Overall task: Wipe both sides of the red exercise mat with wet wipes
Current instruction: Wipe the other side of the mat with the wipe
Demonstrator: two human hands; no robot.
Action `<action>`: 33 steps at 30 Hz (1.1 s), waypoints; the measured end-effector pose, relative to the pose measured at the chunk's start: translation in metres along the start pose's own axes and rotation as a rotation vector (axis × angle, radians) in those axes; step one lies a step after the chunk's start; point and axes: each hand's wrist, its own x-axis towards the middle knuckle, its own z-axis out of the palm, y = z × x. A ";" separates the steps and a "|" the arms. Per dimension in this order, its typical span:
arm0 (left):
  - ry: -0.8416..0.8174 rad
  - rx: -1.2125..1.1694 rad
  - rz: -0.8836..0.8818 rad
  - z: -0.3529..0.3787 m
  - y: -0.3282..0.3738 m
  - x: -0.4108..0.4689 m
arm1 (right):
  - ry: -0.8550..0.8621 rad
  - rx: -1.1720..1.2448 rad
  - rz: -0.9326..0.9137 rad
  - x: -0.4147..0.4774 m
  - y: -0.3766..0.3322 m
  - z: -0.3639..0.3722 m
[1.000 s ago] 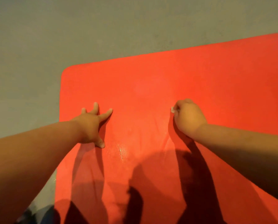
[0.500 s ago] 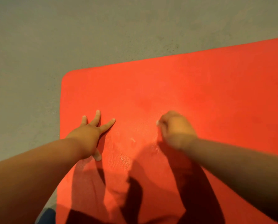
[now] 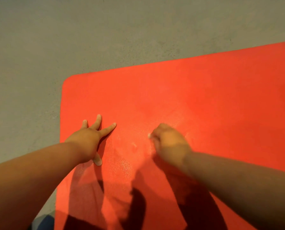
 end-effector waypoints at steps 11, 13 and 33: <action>0.140 0.349 0.096 -0.042 -0.013 0.006 | 0.090 -0.208 0.368 0.075 0.070 -0.050; 0.187 0.389 0.124 -0.054 -0.025 0.015 | -0.005 -0.118 0.198 0.055 0.027 -0.020; 0.012 0.182 0.146 -0.007 -0.063 0.024 | -0.284 -0.022 -0.299 0.056 -0.026 0.005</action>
